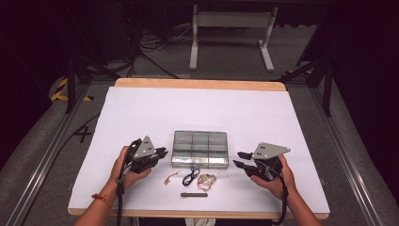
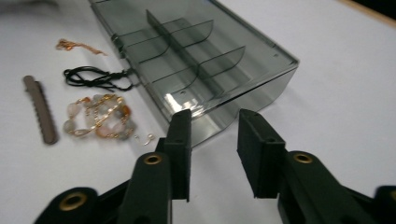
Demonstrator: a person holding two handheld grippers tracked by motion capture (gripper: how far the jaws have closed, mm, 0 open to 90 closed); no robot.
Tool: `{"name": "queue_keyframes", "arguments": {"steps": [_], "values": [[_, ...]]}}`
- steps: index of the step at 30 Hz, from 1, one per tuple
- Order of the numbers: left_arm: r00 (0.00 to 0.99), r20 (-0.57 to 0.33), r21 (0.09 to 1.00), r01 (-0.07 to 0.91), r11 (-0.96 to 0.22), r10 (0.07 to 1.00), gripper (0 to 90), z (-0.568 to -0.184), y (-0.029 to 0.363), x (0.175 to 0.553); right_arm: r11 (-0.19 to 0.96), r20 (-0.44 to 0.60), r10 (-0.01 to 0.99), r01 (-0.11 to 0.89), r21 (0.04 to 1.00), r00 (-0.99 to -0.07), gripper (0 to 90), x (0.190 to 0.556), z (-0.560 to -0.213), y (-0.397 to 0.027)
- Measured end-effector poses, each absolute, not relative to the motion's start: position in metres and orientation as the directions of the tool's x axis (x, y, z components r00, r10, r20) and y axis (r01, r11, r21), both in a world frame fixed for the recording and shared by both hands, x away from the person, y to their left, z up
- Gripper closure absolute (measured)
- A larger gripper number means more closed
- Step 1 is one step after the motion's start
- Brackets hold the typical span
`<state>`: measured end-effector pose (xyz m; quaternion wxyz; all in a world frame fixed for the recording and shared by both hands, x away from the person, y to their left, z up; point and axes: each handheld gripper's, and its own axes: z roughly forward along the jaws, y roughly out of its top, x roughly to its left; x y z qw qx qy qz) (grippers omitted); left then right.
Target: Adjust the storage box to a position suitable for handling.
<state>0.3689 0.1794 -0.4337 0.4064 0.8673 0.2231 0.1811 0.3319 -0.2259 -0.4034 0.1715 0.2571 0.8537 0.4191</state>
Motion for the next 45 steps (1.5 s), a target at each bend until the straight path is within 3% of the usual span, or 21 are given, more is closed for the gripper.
{"name": "queue_keyframes", "arguments": {"steps": [7,18,45], "values": [[0.848,0.147,0.767,0.227,-0.599,0.51,84.1,-0.44,0.176,0.369,0.552,-0.069,0.535,0.287,0.783,-0.842,75.3,0.325,-0.412,-0.221],[0.844,0.178,0.772,0.199,-0.604,0.505,84.3,-0.442,0.168,0.366,0.584,-0.094,0.507,0.262,0.768,-0.857,77.3,0.322,-0.414,-0.207],[0.855,0.196,0.748,0.186,-0.637,0.48,86.0,-0.446,0.161,0.366,0.559,-0.078,0.562,0.309,0.769,-0.823,74.9,0.33,-0.421,-0.201]]}}
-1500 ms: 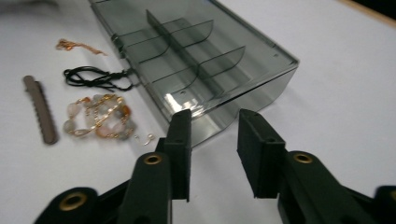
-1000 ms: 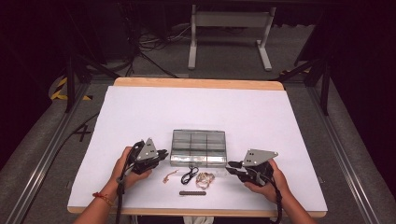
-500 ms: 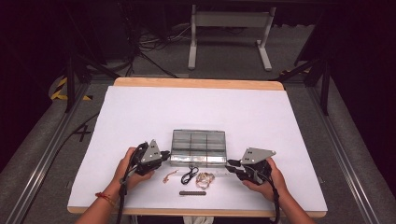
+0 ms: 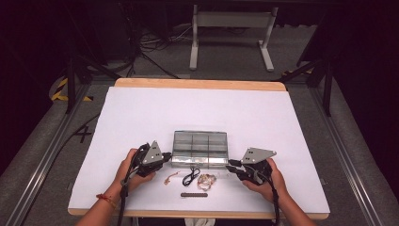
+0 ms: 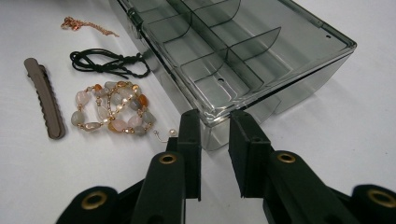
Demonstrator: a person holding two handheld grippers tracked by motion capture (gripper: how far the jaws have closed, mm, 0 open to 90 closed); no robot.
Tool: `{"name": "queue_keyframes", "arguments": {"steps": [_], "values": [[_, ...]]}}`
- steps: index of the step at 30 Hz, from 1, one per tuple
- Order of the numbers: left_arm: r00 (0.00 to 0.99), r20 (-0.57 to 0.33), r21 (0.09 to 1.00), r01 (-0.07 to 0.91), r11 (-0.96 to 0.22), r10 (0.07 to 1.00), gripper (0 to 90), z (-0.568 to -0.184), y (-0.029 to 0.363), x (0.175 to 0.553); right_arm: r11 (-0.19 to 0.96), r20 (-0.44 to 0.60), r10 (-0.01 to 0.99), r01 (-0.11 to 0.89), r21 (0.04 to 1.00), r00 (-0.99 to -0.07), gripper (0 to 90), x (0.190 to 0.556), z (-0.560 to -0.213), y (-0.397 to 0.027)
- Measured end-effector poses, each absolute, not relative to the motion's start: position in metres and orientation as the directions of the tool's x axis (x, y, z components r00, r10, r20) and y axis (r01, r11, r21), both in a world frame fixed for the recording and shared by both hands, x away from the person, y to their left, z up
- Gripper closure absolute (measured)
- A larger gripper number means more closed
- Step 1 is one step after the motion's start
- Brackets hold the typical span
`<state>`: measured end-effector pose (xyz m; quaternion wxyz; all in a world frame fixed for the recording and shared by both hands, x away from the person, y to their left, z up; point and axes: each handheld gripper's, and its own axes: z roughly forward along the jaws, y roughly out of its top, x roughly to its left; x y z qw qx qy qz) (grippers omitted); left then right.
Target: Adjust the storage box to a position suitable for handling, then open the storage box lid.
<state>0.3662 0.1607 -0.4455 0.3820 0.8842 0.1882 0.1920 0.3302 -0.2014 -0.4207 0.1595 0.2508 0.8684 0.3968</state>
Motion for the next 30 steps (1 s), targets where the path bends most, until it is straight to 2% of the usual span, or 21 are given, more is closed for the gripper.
{"name": "queue_keyframes", "arguments": {"steps": [6,7,30], "values": [[0.86,0.188,0.751,0.186,-0.634,0.475,86.7,-0.4463,0.1612,0.3682,0.54,-0.064,0.564,0.309,0.783,-0.823,78.7,0.3291,-0.4205,-0.2037],[0.861,0.18,0.754,0.19,-0.629,0.475,86.7,-0.4468,0.1615,0.3689,0.54,-0.064,0.564,0.309,0.783,-0.823,81.7,0.3291,-0.4205,-0.2037],[0.866,0.171,0.75,0.195,-0.632,0.47,87.3,-0.4491,0.1611,0.3708,0.534,-0.062,0.559,0.302,0.79,-0.827,79.6,0.3307,-0.4217,-0.2049]]}}
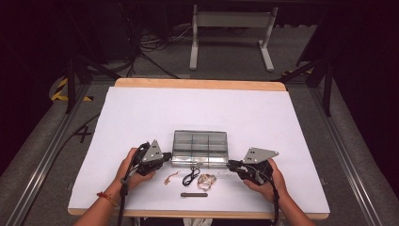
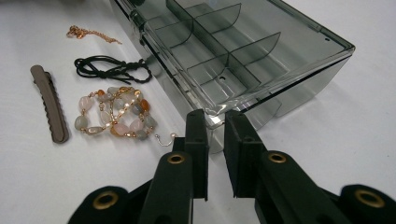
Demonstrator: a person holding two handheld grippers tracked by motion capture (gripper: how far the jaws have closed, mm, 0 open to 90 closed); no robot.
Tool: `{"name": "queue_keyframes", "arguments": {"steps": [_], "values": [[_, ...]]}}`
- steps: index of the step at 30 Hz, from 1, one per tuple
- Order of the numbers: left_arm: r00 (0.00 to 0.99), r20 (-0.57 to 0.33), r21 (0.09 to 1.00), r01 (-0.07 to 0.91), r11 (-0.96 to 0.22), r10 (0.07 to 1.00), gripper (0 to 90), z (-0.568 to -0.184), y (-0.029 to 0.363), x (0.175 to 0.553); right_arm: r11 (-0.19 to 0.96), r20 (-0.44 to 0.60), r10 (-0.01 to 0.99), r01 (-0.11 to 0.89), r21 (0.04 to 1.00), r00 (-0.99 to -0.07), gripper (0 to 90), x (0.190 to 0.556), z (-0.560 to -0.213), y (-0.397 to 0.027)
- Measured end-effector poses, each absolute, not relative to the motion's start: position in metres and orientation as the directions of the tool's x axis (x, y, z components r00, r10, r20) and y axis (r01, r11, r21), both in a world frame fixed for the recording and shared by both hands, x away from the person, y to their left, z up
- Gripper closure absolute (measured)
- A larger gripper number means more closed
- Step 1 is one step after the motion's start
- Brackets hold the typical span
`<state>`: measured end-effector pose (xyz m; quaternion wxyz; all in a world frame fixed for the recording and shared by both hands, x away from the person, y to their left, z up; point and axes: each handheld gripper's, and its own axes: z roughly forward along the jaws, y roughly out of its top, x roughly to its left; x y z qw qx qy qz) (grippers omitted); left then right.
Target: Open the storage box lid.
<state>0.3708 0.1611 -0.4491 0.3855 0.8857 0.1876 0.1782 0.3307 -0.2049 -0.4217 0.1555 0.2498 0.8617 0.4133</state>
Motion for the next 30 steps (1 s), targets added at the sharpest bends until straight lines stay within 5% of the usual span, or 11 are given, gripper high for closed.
{"name": "queue_keyframes", "arguments": {"steps": [16,30], "values": [[0.862,0.217,0.738,0.163,-0.655,0.459,83.5,-0.445,0.161,0.368,0.541,-0.091,0.549,0.27,0.796,-0.831,78.6,0.328,-0.42,-0.203],[0.831,0.244,0.758,0.158,-0.632,0.501,65.5,-0.437,0.169,0.364,0.524,-0.094,0.541,0.247,0.815,-0.836,80.7,0.329,-0.414,-0.205]]}}
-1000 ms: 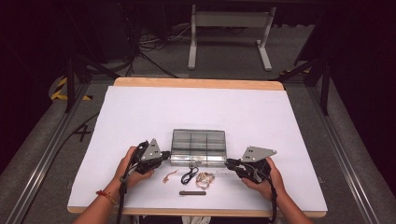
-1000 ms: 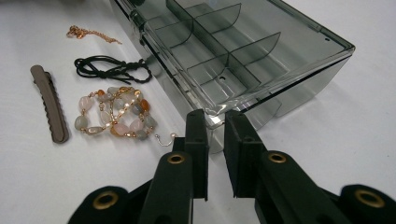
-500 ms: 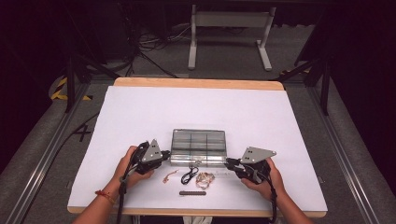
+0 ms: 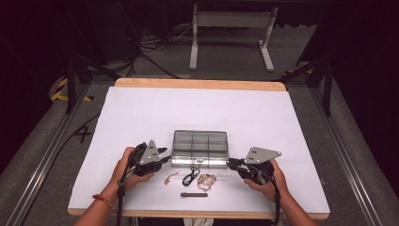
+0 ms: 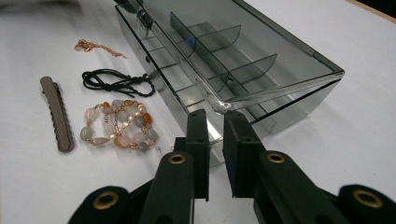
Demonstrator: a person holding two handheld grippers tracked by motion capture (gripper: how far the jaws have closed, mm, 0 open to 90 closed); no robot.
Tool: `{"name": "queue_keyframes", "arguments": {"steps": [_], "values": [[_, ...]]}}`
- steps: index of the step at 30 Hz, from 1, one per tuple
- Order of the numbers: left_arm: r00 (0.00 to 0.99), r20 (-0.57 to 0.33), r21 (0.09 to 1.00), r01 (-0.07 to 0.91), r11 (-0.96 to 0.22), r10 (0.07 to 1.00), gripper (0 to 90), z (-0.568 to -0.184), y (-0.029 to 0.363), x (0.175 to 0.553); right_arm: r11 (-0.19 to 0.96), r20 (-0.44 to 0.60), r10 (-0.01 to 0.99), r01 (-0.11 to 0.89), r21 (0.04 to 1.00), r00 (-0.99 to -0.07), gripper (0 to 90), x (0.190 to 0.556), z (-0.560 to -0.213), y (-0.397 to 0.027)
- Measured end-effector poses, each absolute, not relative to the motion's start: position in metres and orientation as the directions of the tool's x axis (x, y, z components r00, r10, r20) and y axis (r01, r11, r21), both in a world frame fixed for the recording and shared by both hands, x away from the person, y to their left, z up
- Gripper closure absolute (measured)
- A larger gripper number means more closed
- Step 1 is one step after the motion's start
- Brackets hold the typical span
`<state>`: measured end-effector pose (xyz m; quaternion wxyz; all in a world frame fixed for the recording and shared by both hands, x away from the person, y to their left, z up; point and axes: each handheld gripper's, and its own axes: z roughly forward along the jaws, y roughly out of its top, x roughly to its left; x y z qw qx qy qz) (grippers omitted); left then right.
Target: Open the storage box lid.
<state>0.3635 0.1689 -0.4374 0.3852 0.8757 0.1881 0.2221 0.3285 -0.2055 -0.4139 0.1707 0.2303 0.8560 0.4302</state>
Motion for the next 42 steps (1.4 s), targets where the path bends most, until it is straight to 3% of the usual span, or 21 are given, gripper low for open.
{"name": "queue_keyframes", "arguments": {"steps": [7,13,22,30,42], "values": [[0.82,0.251,0.78,0.143,-0.61,0.514,54.5,-0.433,0.169,0.361,0.515,-0.118,0.544,0.22,0.828,-0.83,80.8,0.326,-0.412,-0.204],[0.823,0.238,0.806,0.129,-0.578,0.516,51.0,-0.428,0.163,0.359,0.508,-0.128,0.552,0.211,0.835,-0.824,81.0,0.325,-0.411,-0.204],[0.808,0.264,0.808,0.114,-0.579,0.527,51.9,-0.421,0.153,0.358,0.494,-0.136,0.565,0.202,0.845,-0.814,81.6,0.325,-0.41,-0.204],[0.799,0.299,0.811,0.075,-0.58,0.522,59.1,-0.415,0.149,0.355,0.478,-0.132,0.575,0.201,0.855,-0.807,81.1,0.324,-0.407,-0.205],[0.799,0.308,0.809,0.065,-0.584,0.516,61.5,-0.411,0.147,0.358,0.49,-0.177,0.614,0.195,0.849,-0.769,71.7,0.323,-0.404,-0.211]]}}
